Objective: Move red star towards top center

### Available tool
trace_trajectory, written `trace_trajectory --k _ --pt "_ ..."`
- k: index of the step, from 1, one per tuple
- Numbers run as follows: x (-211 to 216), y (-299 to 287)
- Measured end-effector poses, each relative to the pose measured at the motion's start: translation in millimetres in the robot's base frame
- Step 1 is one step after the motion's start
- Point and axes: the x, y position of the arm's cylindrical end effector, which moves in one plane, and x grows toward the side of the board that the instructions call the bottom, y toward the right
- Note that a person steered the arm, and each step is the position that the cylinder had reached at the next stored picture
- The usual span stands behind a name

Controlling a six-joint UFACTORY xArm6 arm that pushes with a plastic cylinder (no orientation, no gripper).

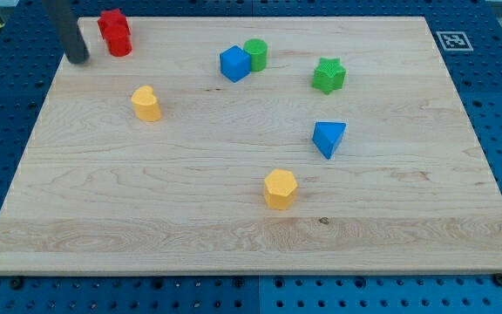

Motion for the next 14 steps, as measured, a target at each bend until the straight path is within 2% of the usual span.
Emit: trace_trajectory --k 1,3,6,8,11,14 --pt "-20.5 -10.7" --pt "-57.6 14.9" --pt "-41.8 57.7" --pt "-47.8 91.5" --pt "-54.0 179.5" --pt "-54.0 189.4"
